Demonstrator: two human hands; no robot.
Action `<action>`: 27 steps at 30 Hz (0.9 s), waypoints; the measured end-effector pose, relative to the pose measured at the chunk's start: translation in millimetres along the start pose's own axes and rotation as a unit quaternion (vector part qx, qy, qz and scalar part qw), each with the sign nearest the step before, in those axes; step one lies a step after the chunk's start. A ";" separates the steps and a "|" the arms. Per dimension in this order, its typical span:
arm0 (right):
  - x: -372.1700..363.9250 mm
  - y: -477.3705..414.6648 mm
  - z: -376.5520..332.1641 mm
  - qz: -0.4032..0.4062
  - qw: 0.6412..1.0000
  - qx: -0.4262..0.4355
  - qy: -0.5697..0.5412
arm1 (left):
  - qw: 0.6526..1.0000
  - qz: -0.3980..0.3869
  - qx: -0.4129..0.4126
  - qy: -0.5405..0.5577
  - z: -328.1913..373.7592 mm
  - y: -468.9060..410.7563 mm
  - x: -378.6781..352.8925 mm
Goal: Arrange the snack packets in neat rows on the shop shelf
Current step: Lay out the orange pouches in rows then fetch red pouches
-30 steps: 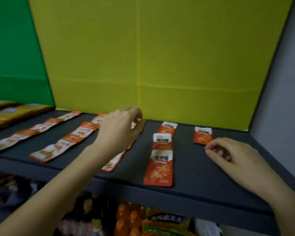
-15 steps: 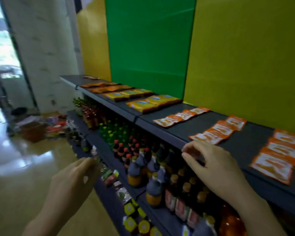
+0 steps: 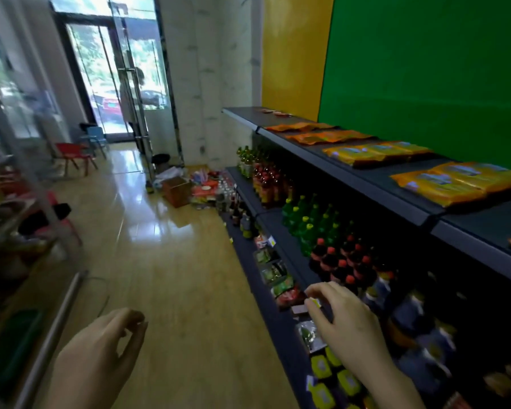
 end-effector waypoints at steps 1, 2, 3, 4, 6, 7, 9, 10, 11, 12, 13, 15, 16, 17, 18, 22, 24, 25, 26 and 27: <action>-9.1 -12.8 2.8 -0.001 1.000 0.000 -0.002 | 1.000 -0.003 0.011 -0.006 -2.4 -9.5 -6.1; -18.2 -26.3 6.1 -0.006 1.000 0.000 -0.004 | 1.000 0.001 0.016 -0.015 -7.3 -20.0 -15.8; -27.7 -40.4 10.1 -0.013 1.000 -0.001 -0.005 | 1.000 -0.005 0.016 -0.014 -10.0 -30.9 -24.9; -37.9 -55.3 14.1 -0.020 1.000 -0.002 -0.004 | 1.000 -0.014 0.020 -0.020 -11.9 -43.5 -34.1; -58.9 -87.7 21.9 -0.034 0.999 -0.003 0.003 | 0.998 -0.046 0.018 -0.038 -17.2 -72.7 -56.4; -69.9 -104.5 25.5 -0.042 0.999 -0.006 0.003 | 0.998 -0.047 0.016 -0.041 -21.1 -90.4 -67.8; -93.0 -144.4 31.8 -0.056 0.998 -0.008 -0.001 | 0.998 -0.051 0.017 -0.043 -29.0 -129.9 -89.3; -101.6 -163.4 32.7 -0.057 0.998 -0.008 -0.005 | 0.997 -0.052 0.022 -0.045 -32.0 -149.0 -96.0; -111.6 -186.8 33.9 -0.057 0.998 -0.008 -0.010 | 0.997 -0.050 0.024 -0.050 -36.9 -171.4 -104.9; -120.9 -210.7 34.3 -0.055 0.998 -0.006 -0.014 | 0.997 -0.045 0.026 -0.057 -41.0 -194.2 -111.2; -129.8 -235.7 33.6 -0.052 0.998 -0.003 -0.018 | 0.997 -0.032 0.028 -0.062 -45.7 -216.9 -116.5; -149.4 -286.3 29.2 -0.052 0.998 0.009 -0.028 | 0.997 -0.013 0.029 -0.064 -56.6 -260.5 -126.7; -159.5 -310.3 26.5 -0.054 0.998 0.018 -0.030 | 0.997 -0.008 0.033 -0.064 -61.9 -280.6 -131.7; -169.9 -333.2 24.1 -0.059 0.997 0.027 -0.032 | 0.997 -0.002 0.037 -0.064 -68.1 -299.6 -137.2; -180.4 -354.4 21.3 -0.066 0.997 0.034 -0.034 | 0.997 0.002 0.043 -0.067 -74.6 -316.6 -142.8; -225.5 -425.6 7.8 -0.105 0.992 0.056 -0.030 | 0.996 0.013 0.059 -0.062 -106.5 -373.7 -168.9; -250.3 -458.9 0.7 -0.126 0.990 0.060 -0.019 | 0.996 0.002 0.064 -0.058 -124.4 -401.9 -185.2; -263.4 -475.9 -2.5 -0.134 0.989 0.062 -0.017 | 0.996 -0.002 0.065 -0.059 -134.1 -416.7 -194.2; -277.0 -493.1 -5.6 -0.140 0.988 0.061 -0.016 | 0.996 -0.007 0.068 -0.059 -144.4 -432.9 -203.0; -290.6 -510.8 -8.2 -0.145 0.987 0.059 -0.014 | 0.996 -0.014 0.073 -0.057 -155.3 -450.4 -211.6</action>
Point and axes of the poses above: each hand's wrist, its own y-axis away from the middle knuckle, its own x-axis out of the back of the hand, z = x × y, the point moved 1 cm from there along -y, towards the middle knuckle, and after that the axes turned 9 degrees about -y, right-handed, at the moved point
